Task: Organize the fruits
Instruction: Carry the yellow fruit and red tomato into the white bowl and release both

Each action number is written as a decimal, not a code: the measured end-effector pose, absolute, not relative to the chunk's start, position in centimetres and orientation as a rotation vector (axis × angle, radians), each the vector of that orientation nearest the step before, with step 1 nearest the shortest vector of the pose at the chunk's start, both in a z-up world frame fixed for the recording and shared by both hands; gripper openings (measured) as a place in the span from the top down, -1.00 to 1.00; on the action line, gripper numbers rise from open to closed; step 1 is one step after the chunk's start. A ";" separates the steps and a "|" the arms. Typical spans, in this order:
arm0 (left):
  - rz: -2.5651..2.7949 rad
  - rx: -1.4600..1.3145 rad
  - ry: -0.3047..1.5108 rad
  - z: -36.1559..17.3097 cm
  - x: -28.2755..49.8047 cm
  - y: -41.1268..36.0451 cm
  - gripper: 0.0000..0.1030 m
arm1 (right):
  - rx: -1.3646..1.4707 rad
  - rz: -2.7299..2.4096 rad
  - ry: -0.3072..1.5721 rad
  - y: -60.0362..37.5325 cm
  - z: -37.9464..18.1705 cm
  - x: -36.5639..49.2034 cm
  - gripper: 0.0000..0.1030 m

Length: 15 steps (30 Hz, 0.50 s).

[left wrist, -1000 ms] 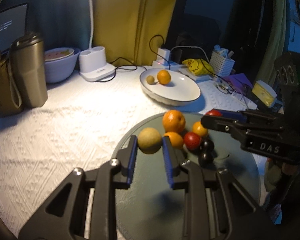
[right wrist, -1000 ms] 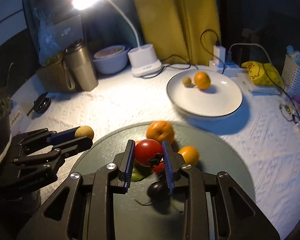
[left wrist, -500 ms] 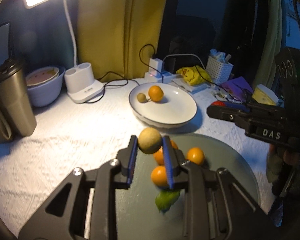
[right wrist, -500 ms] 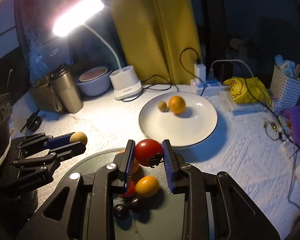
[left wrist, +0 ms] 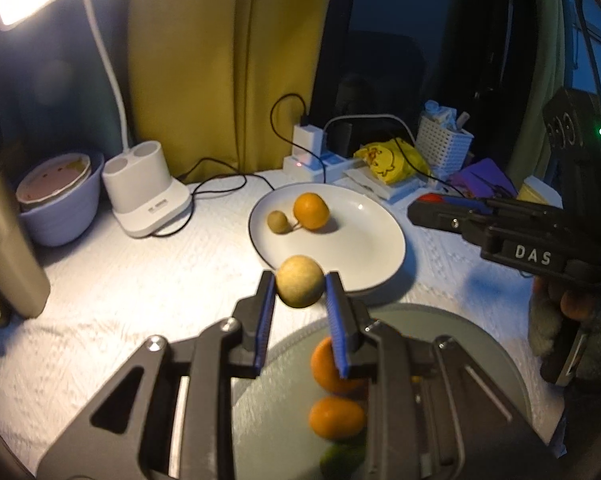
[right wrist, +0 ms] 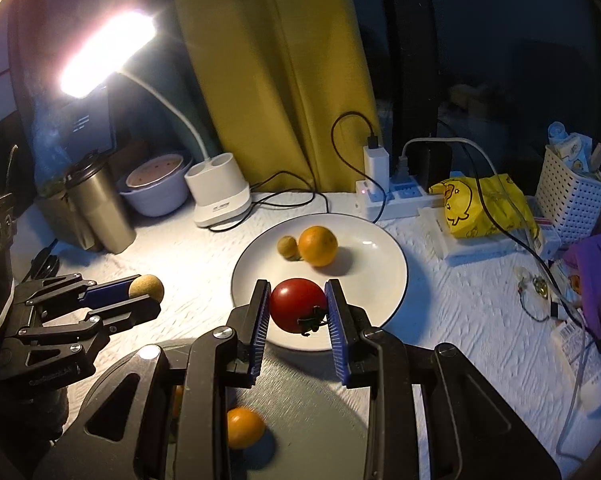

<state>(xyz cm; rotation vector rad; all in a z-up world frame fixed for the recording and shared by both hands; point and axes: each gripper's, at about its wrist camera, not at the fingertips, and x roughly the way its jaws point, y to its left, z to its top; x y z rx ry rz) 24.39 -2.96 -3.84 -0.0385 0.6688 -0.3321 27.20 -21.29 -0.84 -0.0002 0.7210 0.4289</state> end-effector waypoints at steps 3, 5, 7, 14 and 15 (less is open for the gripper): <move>-0.341 -0.039 0.675 -4.2 25.8 -3.1 0.49 | -0.002 0.426 0.723 -21.4 -1.2 28.3 0.42; -0.347 -0.039 0.679 -4.4 26.5 -3.2 0.49 | -0.010 0.422 0.723 -21.3 -1.4 29.1 0.42; -0.354 -0.038 0.685 -4.7 27.4 -3.4 0.49 | -0.011 0.420 0.723 -21.3 -1.6 29.8 0.42; -0.373 -0.033 0.704 -5.4 29.9 -4.1 0.49 | -0.003 0.400 0.729 -21.5 -2.8 32.6 0.42; -0.377 -0.032 0.708 -5.6 30.2 -4.2 0.49 | -0.002 0.397 0.731 -21.5 -3.1 32.9 0.42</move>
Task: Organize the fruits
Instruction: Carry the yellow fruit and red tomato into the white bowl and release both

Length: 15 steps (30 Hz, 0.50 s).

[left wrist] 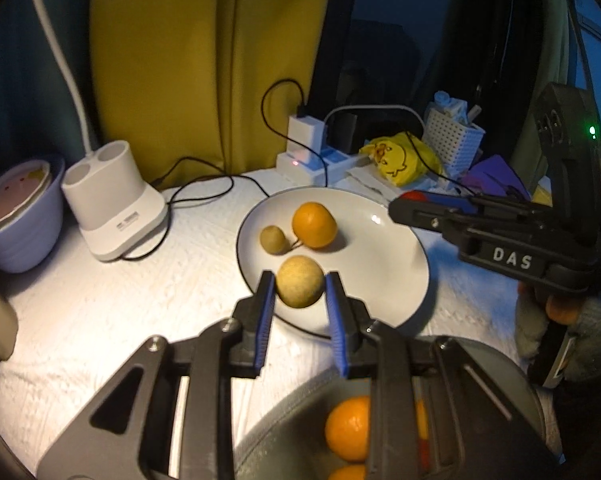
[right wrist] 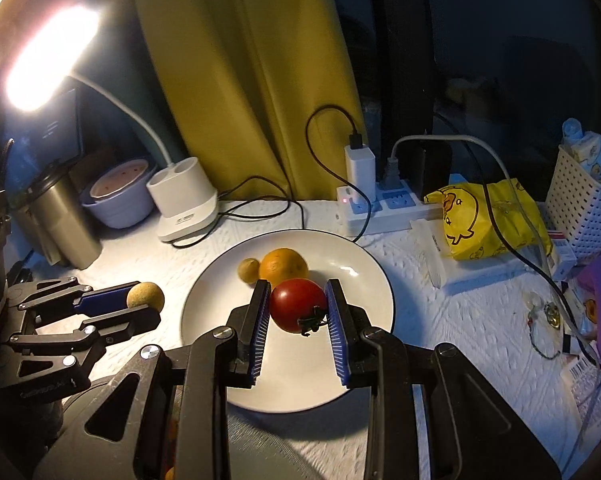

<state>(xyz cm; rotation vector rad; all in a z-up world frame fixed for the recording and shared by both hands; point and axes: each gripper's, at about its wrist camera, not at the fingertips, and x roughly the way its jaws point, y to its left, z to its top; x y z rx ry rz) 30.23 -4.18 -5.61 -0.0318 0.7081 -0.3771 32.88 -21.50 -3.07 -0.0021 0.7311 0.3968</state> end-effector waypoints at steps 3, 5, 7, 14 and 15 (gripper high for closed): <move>-0.384 -0.027 0.719 -6.1 31.0 -4.5 0.49 | 0.001 0.389 0.745 -21.6 -4.0 33.9 0.42; -0.388 -0.026 0.728 -6.4 31.4 -4.8 0.49 | -0.001 0.390 0.757 -21.5 -4.6 34.3 0.42; -0.391 -0.030 0.741 -6.8 31.9 -4.9 0.49 | -0.008 0.387 0.770 -21.4 -5.2 34.6 0.42; -0.379 -0.053 0.785 -7.9 33.0 -5.0 0.47 | -0.004 0.357 0.836 -21.6 -6.8 35.3 0.42; -0.377 -0.053 0.787 -8.0 33.0 -5.0 0.47 | -0.003 0.354 0.838 -21.6 -6.8 35.3 0.42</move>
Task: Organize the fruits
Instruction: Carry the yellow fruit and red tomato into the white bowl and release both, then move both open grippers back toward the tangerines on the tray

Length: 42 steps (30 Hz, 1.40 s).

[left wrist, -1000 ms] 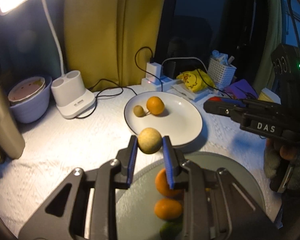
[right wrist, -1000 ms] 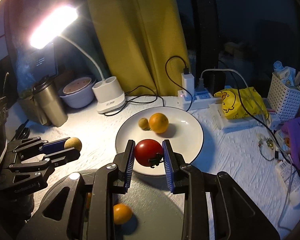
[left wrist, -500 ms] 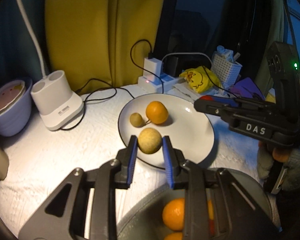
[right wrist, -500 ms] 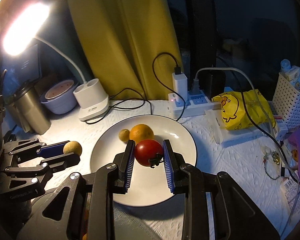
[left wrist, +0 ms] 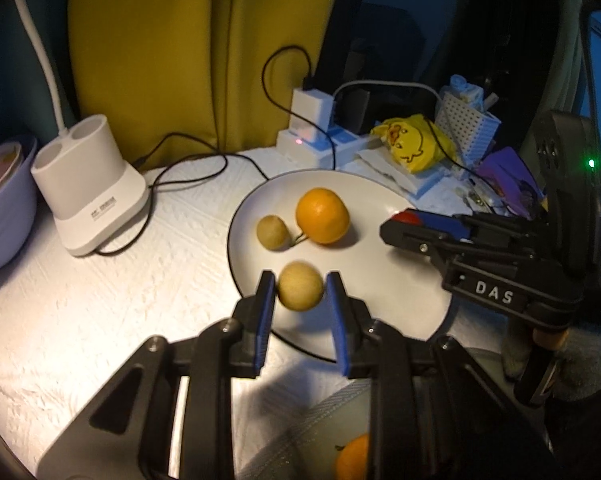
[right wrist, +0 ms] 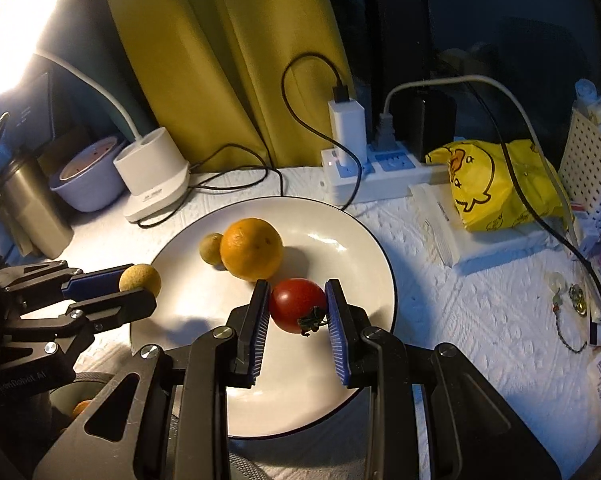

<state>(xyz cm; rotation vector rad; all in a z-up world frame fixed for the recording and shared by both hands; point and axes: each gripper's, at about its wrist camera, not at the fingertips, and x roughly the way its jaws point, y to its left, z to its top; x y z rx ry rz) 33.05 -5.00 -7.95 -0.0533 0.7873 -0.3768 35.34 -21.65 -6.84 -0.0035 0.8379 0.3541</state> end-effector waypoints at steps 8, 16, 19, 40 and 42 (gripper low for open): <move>-0.354 -0.065 0.769 -7.2 32.6 -4.5 0.43 | 0.001 0.336 0.839 -21.8 -6.7 35.2 0.40; -0.341 -0.083 0.719 -5.2 31.1 -3.9 0.22 | -0.004 0.314 0.808 -22.0 -5.8 34.4 0.17; -0.341 -0.087 0.705 -4.6 30.3 -3.8 0.18 | -0.006 0.316 0.797 -22.0 -5.1 33.7 0.17; -0.334 -0.105 0.657 -2.4 23.3 -2.7 0.17 | -0.003 0.333 0.767 -21.2 -2.3 26.5 0.17; -0.334 -0.107 0.657 -2.4 22.6 -2.6 0.17 | -0.002 0.337 0.767 -21.1 -2.2 25.8 0.17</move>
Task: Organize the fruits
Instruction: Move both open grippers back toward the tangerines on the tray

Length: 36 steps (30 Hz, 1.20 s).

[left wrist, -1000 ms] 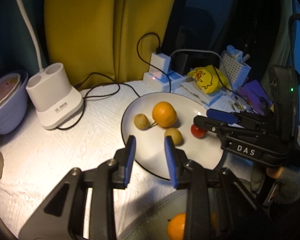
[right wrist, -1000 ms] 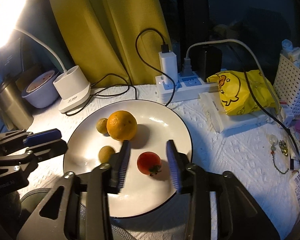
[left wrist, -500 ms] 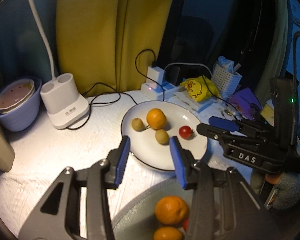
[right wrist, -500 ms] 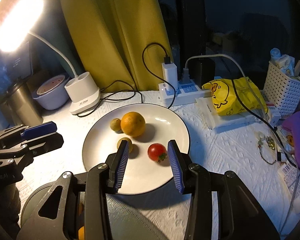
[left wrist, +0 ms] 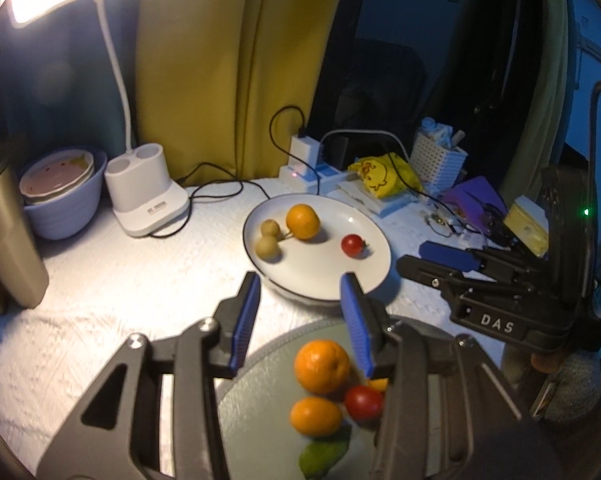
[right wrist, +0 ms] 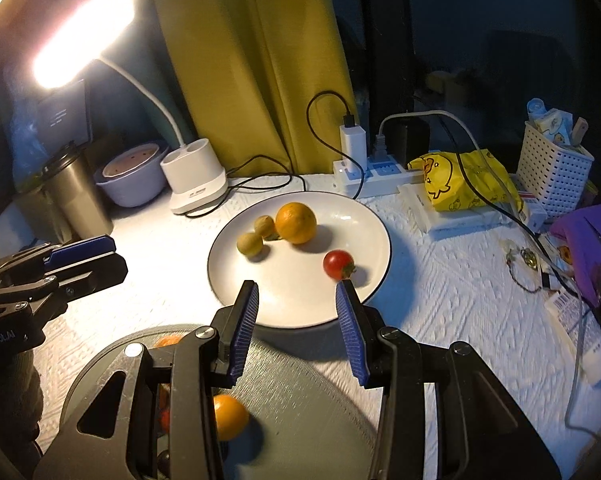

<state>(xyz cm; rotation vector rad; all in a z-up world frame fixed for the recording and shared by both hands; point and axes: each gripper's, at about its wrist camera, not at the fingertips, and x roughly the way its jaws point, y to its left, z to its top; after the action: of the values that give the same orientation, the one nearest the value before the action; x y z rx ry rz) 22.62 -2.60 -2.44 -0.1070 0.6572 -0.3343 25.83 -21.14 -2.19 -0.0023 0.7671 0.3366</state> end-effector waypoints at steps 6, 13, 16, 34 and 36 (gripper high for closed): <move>-0.335 -0.115 0.667 -3.0 20.9 -2.5 0.17 | -0.001 0.346 0.774 -20.8 -2.2 23.9 0.17; -0.334 -0.126 0.691 -4.2 19.5 -2.6 0.17 | -0.004 0.359 0.795 -20.3 -2.9 22.2 0.17; -0.335 -0.127 0.705 -4.8 19.2 -2.7 0.16 | 0.000 0.364 0.809 -20.2 -3.3 21.8 0.17; -0.340 -0.141 0.786 -8.0 18.6 -3.0 0.16 | 0.030 0.399 0.892 -19.0 -6.3 20.8 0.17; -0.341 -0.140 0.794 -8.3 18.8 -3.0 0.16 | 0.039 0.408 0.898 -18.9 -6.5 20.8 0.17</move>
<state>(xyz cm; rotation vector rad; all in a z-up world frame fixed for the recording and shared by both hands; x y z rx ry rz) 18.78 -3.04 -8.29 -0.1402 0.7944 -0.3409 20.79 -18.90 -6.54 0.0388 0.8983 0.4083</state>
